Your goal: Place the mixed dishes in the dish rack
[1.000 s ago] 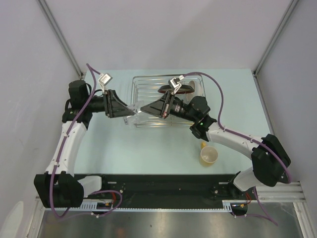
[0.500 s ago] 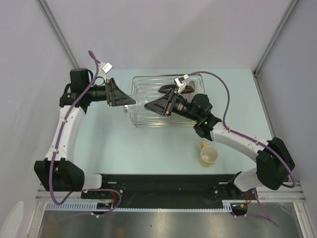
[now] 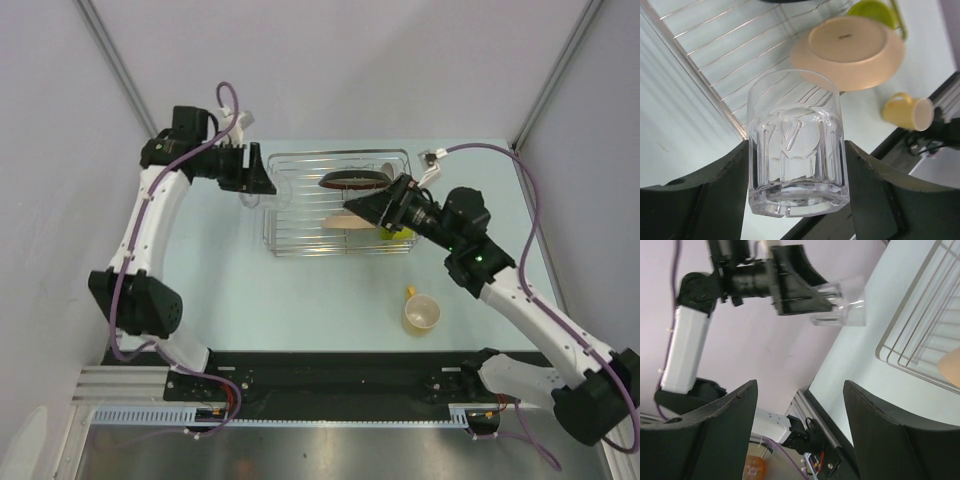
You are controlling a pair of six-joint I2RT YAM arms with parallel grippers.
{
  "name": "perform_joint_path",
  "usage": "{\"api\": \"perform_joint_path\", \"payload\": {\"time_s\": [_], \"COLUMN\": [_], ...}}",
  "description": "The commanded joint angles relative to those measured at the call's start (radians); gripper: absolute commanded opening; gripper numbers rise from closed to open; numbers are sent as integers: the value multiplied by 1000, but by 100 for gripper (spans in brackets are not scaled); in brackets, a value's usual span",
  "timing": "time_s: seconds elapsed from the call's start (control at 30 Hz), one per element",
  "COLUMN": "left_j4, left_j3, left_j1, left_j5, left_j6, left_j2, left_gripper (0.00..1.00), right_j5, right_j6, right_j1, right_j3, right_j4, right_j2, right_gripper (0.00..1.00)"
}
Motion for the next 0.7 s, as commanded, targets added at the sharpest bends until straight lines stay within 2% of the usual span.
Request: {"api": "perform_joint_path", "payload": {"time_s": [0.0, 0.17, 0.3, 0.67], "left_j4": [-67, -129, -193, -114], "left_j3": [192, 465, 600, 559], "left_j1": [-73, -156, -204, -230], "left_j5": [-198, -329, -451, -547], "left_j6": [66, 121, 153, 198], "left_j2": [159, 401, 537, 666], "left_gripper": [0, 0, 0, 0], "right_j5": [52, 79, 70, -22], "right_j6": [-60, -64, -51, -11], "right_j1": [-26, -52, -83, -224], "right_j3": [-7, -24, -62, -145], "right_j4": [-97, -166, -176, -193], "right_j2": [-114, -209, -266, -335], "right_gripper": [73, 72, 72, 71]}}
